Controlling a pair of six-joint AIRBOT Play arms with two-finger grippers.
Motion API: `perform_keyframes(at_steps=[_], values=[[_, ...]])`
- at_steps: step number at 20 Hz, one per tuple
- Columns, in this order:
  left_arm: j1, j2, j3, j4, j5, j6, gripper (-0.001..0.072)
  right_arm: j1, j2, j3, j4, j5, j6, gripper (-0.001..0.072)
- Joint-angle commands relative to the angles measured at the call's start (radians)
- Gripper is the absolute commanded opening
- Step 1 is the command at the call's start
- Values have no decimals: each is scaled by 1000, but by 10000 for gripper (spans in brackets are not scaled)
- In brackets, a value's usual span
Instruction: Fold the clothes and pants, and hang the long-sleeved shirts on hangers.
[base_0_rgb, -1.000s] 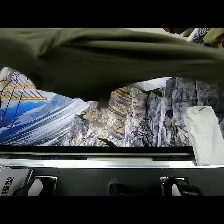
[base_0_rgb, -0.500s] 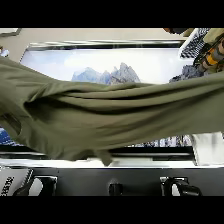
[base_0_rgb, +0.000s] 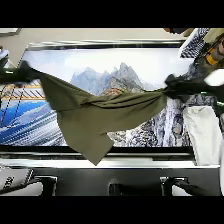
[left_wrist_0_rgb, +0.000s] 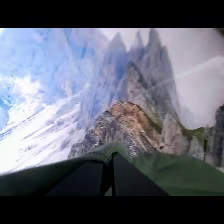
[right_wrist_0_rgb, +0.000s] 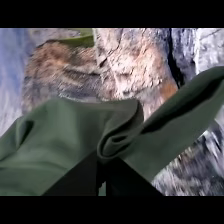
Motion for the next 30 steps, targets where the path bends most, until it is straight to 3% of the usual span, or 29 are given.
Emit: perform_keyframes(at_steps=[1,5,9,10,12,13,14,17,21,24,30], values=[[-113,-264,17,-17,209,6,12,35,-280,-1,108,-312,35,32],[-159,-401,90,-41,344,5,12,36,-382,-1,282,-575,36,32],[-179,-441,93,-47,352,5,16,36,-407,-1,288,-642,30,42],[-178,-442,93,-47,332,5,52,34,-407,-1,289,-639,6,131],[-157,-431,99,-47,264,6,305,6,-391,10,285,-555,-54,399],[-136,-420,108,-47,212,6,336,-25,-374,21,284,-493,-96,466],[-108,-402,115,-46,156,13,336,-72,-349,31,283,-423,-146,485],[2,-310,118,-40,-27,92,336,-248,-270,35,282,-241,-253,484],[95,-184,83,82,-235,111,336,-427,-276,34,285,-7,-445,484],[119,-71,-55,122,-251,111,335,-441,-330,34,288,76,-543,485],[125,110,-316,122,-213,111,335,-352,-464,32,309,109,-546,483]])
